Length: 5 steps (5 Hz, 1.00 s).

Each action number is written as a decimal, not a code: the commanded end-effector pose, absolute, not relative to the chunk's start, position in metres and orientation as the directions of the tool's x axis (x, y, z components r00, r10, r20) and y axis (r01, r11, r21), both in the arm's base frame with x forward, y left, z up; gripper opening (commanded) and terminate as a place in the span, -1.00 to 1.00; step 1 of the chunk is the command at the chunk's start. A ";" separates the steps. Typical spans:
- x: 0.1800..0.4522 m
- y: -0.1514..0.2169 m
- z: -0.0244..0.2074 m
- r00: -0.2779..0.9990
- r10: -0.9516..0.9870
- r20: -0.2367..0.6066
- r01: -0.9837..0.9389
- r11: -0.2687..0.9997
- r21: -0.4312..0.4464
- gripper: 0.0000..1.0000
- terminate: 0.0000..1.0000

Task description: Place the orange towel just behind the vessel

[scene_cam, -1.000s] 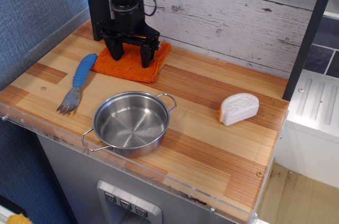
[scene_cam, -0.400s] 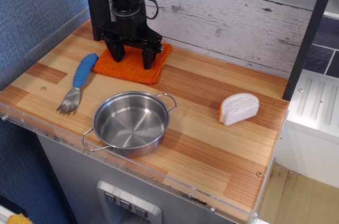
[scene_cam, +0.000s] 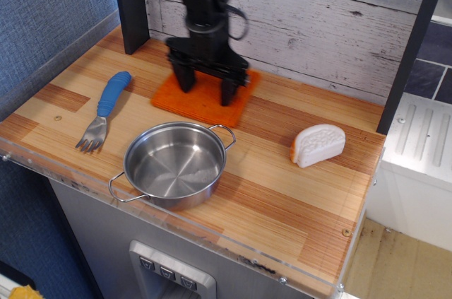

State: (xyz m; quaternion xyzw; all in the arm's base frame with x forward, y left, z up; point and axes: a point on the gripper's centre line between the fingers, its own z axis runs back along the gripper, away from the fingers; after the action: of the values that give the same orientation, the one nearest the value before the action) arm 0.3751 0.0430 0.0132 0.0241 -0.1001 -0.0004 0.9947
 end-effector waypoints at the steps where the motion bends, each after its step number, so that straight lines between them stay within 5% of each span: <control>1: 0.373 -0.018 0.037 0.953 -0.152 0.260 0.144 0.988 0.053 1.00 -1.00; 3: 0.362 -0.048 0.037 0.942 -0.219 0.254 0.216 0.976 0.040 1.00 -1.00; 5: 0.373 -0.032 0.060 0.935 -0.184 0.302 0.172 0.983 0.068 1.00 -1.00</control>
State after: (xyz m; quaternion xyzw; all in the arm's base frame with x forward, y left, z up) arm 0.3694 -0.0342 0.0358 0.0178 -0.1200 -0.0937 0.9882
